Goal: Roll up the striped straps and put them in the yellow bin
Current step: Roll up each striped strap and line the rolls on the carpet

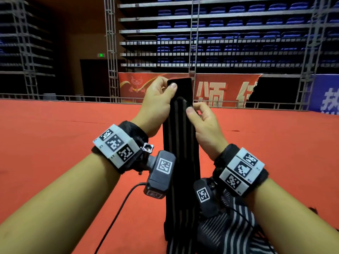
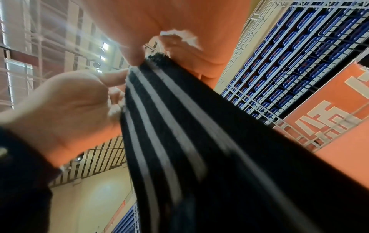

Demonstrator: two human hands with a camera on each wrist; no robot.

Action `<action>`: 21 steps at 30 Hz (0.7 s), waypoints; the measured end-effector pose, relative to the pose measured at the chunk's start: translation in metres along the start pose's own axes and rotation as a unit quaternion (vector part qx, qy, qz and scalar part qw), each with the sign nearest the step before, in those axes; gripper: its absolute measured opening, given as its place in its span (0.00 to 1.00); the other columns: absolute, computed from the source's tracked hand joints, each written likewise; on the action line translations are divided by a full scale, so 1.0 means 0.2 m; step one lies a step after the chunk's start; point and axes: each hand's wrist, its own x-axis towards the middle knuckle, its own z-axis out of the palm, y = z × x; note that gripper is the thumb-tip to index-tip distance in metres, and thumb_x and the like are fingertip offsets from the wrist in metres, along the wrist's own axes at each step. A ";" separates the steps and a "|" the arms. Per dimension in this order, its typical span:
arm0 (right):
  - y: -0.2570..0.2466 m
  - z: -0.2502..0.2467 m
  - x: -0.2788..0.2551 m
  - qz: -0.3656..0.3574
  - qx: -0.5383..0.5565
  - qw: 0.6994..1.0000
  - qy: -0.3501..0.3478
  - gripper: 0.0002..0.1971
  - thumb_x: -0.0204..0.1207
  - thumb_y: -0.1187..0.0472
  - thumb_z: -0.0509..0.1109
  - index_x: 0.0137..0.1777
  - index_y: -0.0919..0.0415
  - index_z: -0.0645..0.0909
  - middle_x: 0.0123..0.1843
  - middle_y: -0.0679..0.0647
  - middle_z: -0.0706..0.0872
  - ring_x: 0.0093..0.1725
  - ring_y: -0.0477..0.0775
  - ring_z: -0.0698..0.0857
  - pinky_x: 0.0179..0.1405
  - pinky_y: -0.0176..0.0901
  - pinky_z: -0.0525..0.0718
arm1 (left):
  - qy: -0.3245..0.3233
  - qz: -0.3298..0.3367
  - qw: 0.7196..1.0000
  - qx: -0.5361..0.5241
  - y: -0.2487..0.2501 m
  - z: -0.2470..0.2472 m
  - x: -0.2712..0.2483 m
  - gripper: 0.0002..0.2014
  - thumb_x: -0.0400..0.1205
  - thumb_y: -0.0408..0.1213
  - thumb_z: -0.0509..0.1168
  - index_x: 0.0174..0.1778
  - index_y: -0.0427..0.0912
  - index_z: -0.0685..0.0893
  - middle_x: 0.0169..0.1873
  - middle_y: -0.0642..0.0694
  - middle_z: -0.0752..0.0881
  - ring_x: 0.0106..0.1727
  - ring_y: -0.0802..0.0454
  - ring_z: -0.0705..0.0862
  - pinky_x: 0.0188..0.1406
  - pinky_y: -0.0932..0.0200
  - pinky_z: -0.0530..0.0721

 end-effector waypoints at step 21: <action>-0.15 -0.12 0.17 -0.101 -0.070 0.985 0.123 0.09 0.86 0.60 0.59 0.43 0.51 0.73 0.39 0.47 0.80 0.38 0.45 0.79 0.40 0.44 0.79 | -0.160 -0.125 0.978 0.053 -0.39 0.06 -0.38 0.12 0.84 0.41 0.65 0.64 0.52 0.79 0.59 0.53 0.87 0.62 0.55 0.85 0.67 0.48 0.82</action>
